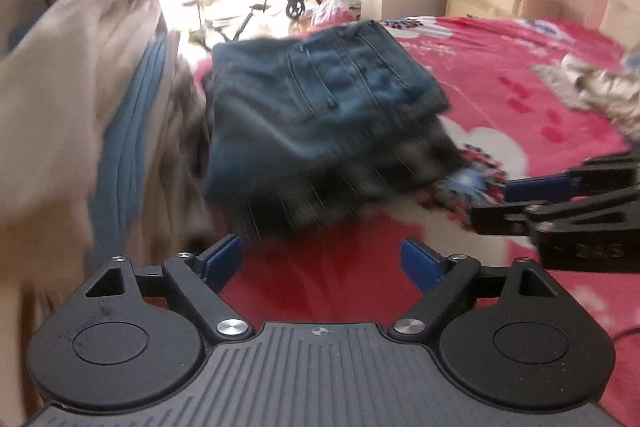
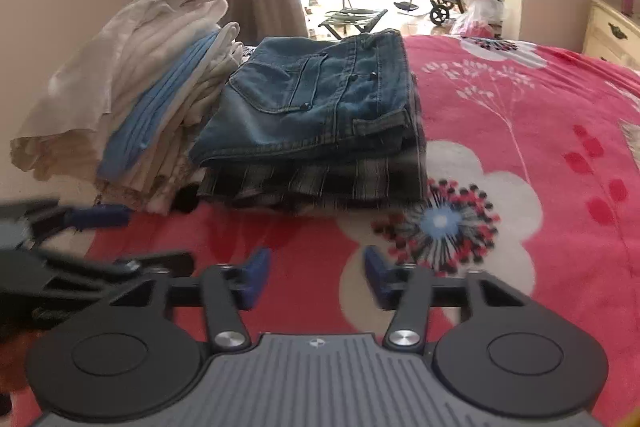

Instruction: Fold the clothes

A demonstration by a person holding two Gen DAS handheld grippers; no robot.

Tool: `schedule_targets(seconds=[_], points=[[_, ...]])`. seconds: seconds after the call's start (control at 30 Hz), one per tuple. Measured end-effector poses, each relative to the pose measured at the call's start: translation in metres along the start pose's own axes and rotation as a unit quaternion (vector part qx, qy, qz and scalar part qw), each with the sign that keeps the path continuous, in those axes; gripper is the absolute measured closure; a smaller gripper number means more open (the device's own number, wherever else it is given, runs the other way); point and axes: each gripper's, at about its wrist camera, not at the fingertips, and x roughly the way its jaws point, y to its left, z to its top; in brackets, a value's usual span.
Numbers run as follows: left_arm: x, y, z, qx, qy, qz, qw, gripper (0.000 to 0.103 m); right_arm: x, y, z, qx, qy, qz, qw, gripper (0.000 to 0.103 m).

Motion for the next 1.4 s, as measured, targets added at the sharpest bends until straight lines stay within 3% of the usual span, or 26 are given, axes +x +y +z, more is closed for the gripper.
schedule_targets(seconds=[0.1,0.3,0.5,0.7,0.8,1.03,1.13,1.4], points=[[-0.030,0.001,-0.019,-0.056,-0.008,-0.001,0.9984,0.014,-0.021,0.007,-0.006,0.006,-0.005,-0.009,1.000,0.027],[-0.078,0.005,-0.040,-0.116,-0.035,0.023,0.9924,0.005,-0.054,0.027,-0.019,0.019,-0.015,-0.022,0.999,0.014],[-0.111,0.007,-0.042,-0.124,-0.041,0.041,0.9906,0.000,-0.076,0.052,-0.025,0.015,-0.023,-0.039,0.999,0.005],[-0.131,0.000,-0.043,-0.092,-0.062,0.113,0.9875,0.000,-0.082,0.066,-0.029,0.017,-0.020,-0.053,0.998,0.005],[-0.132,0.003,-0.044,-0.095,-0.056,0.123,0.9863,0.000,-0.083,0.069,-0.032,0.013,-0.016,-0.061,0.998,0.002],[-0.119,0.026,-0.049,-0.165,-0.008,0.109,0.9802,0.000,-0.079,0.066,-0.041,0.017,-0.014,-0.098,0.995,0.001],[-0.110,0.028,-0.049,-0.161,0.016,0.112,0.9805,0.000,-0.078,0.063,-0.045,0.030,-0.021,-0.112,0.993,0.000],[-0.101,0.027,-0.049,-0.144,0.019,0.142,0.9791,0.000,-0.069,0.068,-0.040,0.011,-0.022,-0.135,0.991,0.000]])
